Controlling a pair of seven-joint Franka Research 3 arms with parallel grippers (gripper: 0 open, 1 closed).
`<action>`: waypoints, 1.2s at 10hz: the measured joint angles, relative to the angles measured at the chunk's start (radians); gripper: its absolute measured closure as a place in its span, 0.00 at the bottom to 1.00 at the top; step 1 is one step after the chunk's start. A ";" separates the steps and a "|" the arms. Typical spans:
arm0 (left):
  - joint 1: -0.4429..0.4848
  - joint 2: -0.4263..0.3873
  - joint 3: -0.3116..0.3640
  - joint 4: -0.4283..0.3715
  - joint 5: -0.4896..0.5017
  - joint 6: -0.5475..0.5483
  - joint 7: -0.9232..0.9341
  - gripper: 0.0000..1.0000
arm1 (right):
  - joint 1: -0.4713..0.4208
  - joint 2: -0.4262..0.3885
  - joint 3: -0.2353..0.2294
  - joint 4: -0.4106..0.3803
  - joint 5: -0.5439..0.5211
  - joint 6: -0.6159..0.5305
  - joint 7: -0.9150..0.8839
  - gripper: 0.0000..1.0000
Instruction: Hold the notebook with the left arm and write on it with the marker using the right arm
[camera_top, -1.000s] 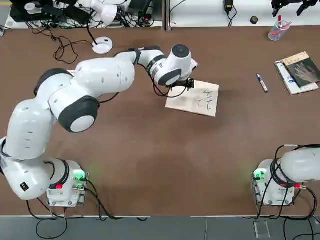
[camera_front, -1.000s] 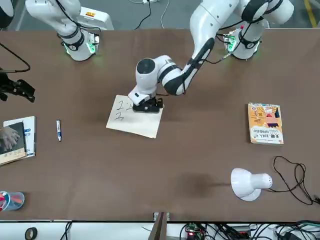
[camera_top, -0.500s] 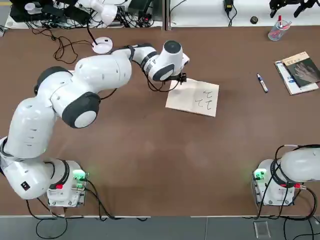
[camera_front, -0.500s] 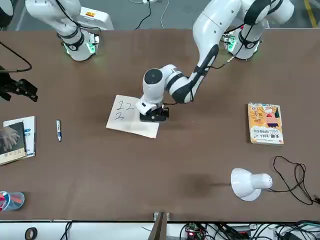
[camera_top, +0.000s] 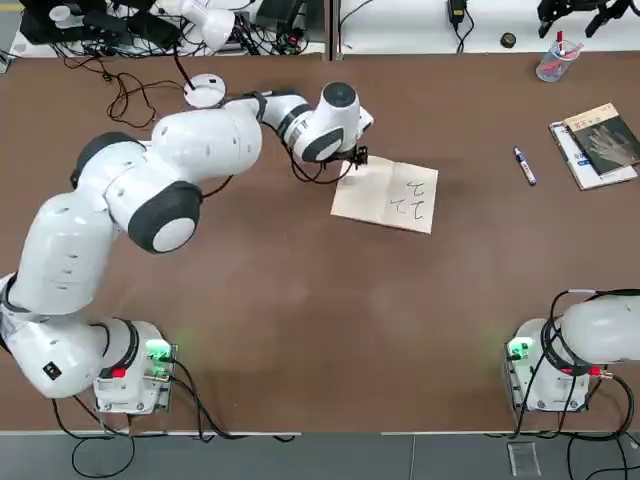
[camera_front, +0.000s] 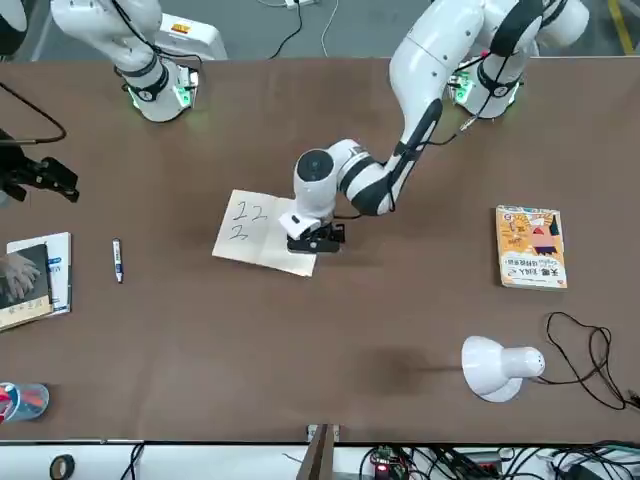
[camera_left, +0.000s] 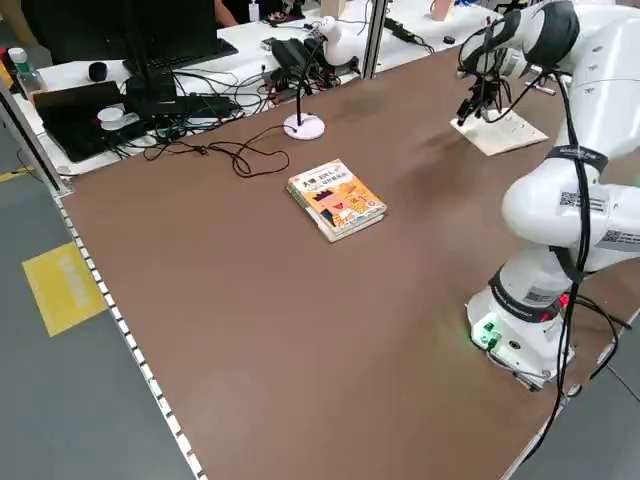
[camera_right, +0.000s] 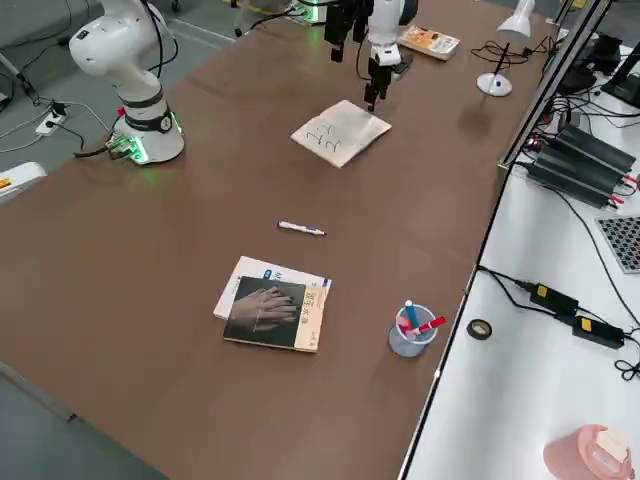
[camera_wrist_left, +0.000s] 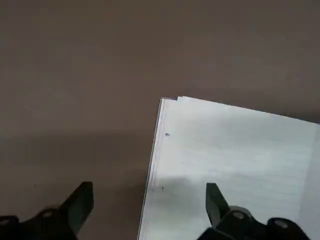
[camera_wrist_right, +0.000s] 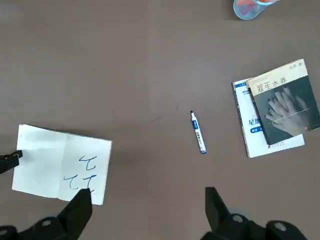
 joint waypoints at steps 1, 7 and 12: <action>-0.001 0.008 -0.001 0.000 0.000 0.008 0.000 0.00 | 0.000 0.000 0.000 -0.001 0.001 0.000 -0.001 0.00; -0.002 0.026 -0.001 0.002 0.001 0.022 0.000 0.00 | 0.000 0.000 0.000 -0.004 0.008 0.000 -0.003 0.00; -0.002 0.032 0.002 0.002 0.006 0.022 0.000 0.00 | 0.001 0.000 0.001 -0.005 0.011 0.000 -0.004 0.00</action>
